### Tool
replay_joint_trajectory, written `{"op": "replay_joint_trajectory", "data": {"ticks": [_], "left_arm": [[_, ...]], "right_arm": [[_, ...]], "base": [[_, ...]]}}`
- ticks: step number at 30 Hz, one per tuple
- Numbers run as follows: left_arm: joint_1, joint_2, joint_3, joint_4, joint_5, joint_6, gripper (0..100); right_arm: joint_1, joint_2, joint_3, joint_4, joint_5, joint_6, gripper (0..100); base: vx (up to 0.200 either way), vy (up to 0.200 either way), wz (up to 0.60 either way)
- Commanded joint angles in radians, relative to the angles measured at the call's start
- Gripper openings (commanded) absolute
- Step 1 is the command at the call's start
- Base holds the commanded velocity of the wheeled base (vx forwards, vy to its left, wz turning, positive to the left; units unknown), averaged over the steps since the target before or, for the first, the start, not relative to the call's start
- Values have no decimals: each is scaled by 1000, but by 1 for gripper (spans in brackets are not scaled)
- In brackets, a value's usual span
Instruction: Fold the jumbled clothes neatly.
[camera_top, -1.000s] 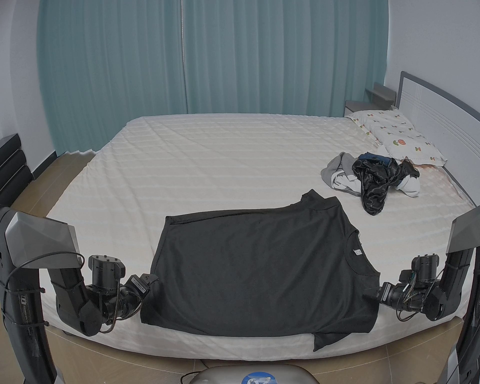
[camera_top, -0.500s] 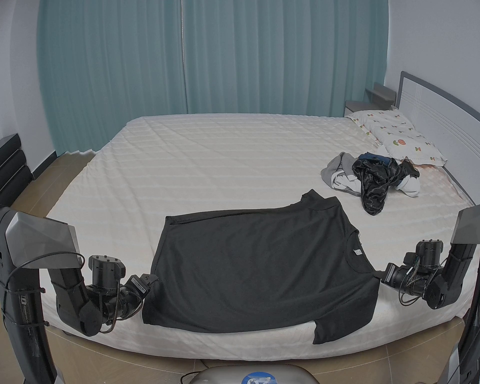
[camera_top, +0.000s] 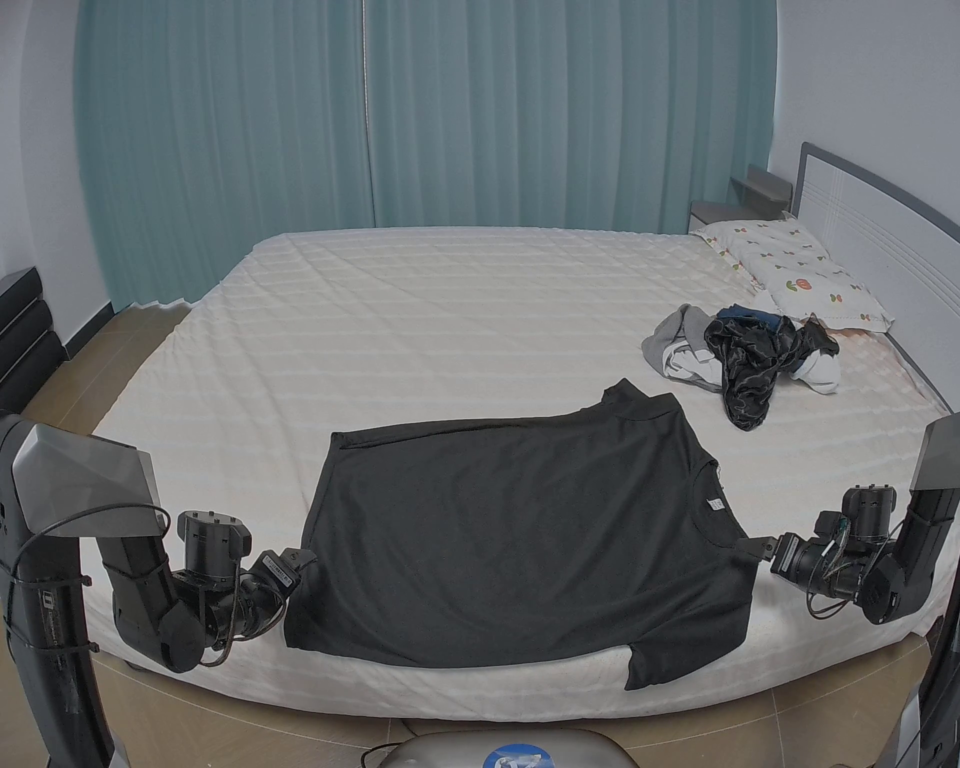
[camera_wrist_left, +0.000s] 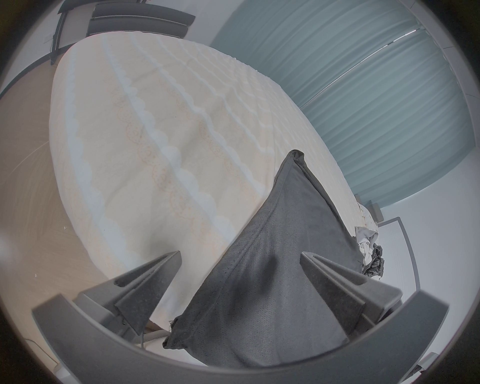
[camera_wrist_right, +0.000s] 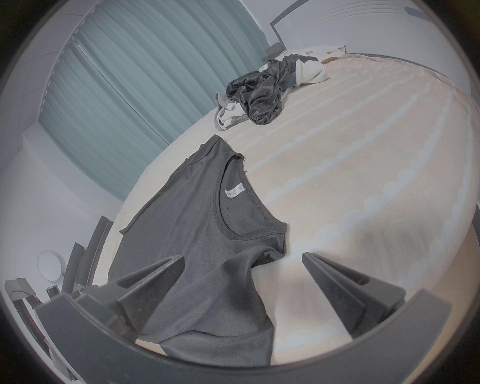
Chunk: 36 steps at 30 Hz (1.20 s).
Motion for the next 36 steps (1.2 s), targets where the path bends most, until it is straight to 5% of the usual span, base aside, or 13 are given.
{"op": "replay_joint_trajectory", "data": {"ticks": [1, 7, 15, 27, 36], "left_arm": [[-5, -5, 13, 0, 0, 3, 100], [-4, -6, 49, -2, -1, 76, 100], [-5, -6, 53, -2, -3, 81, 100], [-5, -15, 44, -2, -4, 66, 100], [-33, -21, 45, -2, -3, 53, 100]], "right_arm": [[-5, -35, 45, 0, 18, -27, 100], [-50, -95, 72, 19, 23, -55, 100], [-84, -112, 166, 0, 29, -205, 100], [-32, -78, 151, 0, 61, -196, 100], [56, -76, 137, -17, 55, -90, 100]], "base": [[0, 0, 0], [0, 0, 0], [0, 0, 0], [0, 0, 0], [0, -111, 0]]}}
